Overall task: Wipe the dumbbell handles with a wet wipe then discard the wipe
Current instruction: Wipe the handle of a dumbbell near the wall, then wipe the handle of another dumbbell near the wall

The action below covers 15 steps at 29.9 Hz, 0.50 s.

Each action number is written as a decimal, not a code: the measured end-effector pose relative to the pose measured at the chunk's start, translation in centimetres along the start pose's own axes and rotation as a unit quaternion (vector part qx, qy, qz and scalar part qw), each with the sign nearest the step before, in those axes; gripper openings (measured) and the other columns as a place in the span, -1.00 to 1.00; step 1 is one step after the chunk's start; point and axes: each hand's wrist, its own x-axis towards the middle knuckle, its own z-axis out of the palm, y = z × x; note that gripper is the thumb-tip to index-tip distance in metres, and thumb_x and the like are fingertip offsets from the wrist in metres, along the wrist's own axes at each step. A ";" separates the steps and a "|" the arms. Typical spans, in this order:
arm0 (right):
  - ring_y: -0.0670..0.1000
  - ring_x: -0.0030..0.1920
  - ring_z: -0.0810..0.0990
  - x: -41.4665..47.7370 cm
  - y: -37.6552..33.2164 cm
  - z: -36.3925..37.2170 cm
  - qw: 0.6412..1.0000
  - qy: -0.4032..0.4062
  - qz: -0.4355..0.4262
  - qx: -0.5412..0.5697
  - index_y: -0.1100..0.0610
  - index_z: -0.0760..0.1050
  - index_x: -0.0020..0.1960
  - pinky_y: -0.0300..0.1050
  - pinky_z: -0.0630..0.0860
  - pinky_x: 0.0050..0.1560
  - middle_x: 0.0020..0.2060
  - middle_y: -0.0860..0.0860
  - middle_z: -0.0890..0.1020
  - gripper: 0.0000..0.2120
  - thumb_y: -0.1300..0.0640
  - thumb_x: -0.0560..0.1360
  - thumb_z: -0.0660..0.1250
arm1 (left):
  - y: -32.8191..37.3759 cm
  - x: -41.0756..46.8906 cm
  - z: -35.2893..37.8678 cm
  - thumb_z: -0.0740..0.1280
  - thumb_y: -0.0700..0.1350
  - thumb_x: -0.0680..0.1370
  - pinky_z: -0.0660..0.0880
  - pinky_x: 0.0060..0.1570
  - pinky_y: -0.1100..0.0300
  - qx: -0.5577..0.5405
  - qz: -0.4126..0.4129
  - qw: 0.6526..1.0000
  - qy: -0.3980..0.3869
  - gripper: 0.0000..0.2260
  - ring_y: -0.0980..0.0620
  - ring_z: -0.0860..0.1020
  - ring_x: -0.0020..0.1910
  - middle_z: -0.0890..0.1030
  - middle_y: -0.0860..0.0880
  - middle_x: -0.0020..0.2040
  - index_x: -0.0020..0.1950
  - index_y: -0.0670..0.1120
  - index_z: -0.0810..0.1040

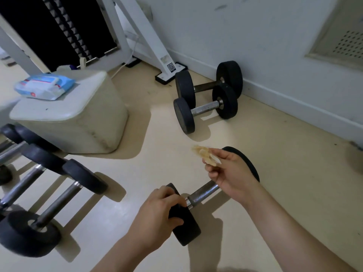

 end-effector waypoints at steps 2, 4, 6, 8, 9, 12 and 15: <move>-0.05 -0.43 0.44 -0.3 -0.9 0.3 1.000 -0.008 -0.007 0.016 0.26 0.58 -0.03 -0.31 0.32 -0.50 -0.34 0.12 0.58 -0.82 0.38 0.53 0.21 | 0.4 0.4 -0.7 0.43 -0.04 0.44 0.35 -0.10 0.49 -0.042 -0.042 0.998 -0.009 -0.76 0.22 0.44 -0.06 0.44 0.25 -0.01 0.08 0.16 0.58; -0.06 -0.43 0.43 -0.4 -1.5 0.8 1.000 -0.013 -0.013 0.003 0.25 0.58 -0.03 -0.32 0.30 -0.51 -0.33 0.13 0.59 -0.82 0.38 0.52 0.22 | 1.6 1.4 -2.7 0.40 0.04 0.49 0.48 -0.04 0.40 -0.207 -0.123 0.970 0.015 -0.82 0.20 0.55 -0.13 0.59 0.14 -0.09 0.08 0.10 0.60; -0.06 -0.42 0.41 -0.4 -1.8 1.6 0.998 -0.018 -0.031 -0.047 0.23 0.60 -0.03 -0.31 0.29 -0.49 -0.32 0.11 0.59 -0.85 0.33 0.53 0.25 | 3.0 3.2 -5.7 0.35 0.10 0.51 0.59 0.06 0.07 -0.445 -0.194 0.873 0.044 -0.75 0.05 0.63 -0.09 0.66 -0.04 -0.03 0.11 0.02 0.59; -0.09 -0.39 0.41 -0.4 -2.4 2.9 0.992 -0.033 -0.060 -0.104 0.19 0.62 -0.02 -0.31 0.31 -0.48 -0.30 0.06 0.60 -0.87 0.23 0.52 0.29 | 4.3 5.0 -9.0 0.33 0.14 0.48 0.59 0.02 -0.01 -0.538 -0.180 0.823 0.040 -0.68 -0.03 0.62 -0.09 0.66 -0.12 0.00 0.11 -0.03 0.60; -0.10 -0.38 0.43 -0.3 -2.8 3.6 0.989 -0.045 -0.071 -0.124 0.18 0.62 -0.01 -0.30 0.33 -0.46 -0.28 0.04 0.61 -0.86 0.18 0.52 0.30 | 4.9 5.8 -10.5 0.35 0.13 0.46 0.59 -0.02 0.04 -0.526 -0.160 0.835 0.024 -0.67 -0.03 0.61 -0.10 0.65 -0.13 -0.02 0.10 -0.05 0.61; -0.09 -0.28 0.49 -0.5 -4.5 5.7 0.986 -0.096 -0.084 -0.105 0.17 0.61 -0.05 -0.23 0.40 -0.33 -0.23 0.03 0.61 -0.85 0.13 0.51 0.29 | 6.2 7.4 -14.6 0.42 -0.01 0.46 0.53 -0.12 0.20 -0.416 -0.108 0.903 -0.022 -0.77 0.04 0.56 -0.18 0.63 -0.08 -0.15 0.02 -0.11 0.65; 0.03 -0.11 0.53 -0.8 -6.2 6.9 0.990 -0.128 -0.052 -0.001 0.23 0.53 -0.03 -0.09 0.49 -0.20 -0.12 0.12 0.59 -0.83 0.15 0.52 0.24 | 7.1 8.8 -17.3 0.46 0.01 0.41 0.50 -0.18 0.25 -0.322 -0.088 0.942 -0.024 -0.80 0.09 0.56 -0.22 0.66 -0.02 -0.20 -0.08 -0.09 0.67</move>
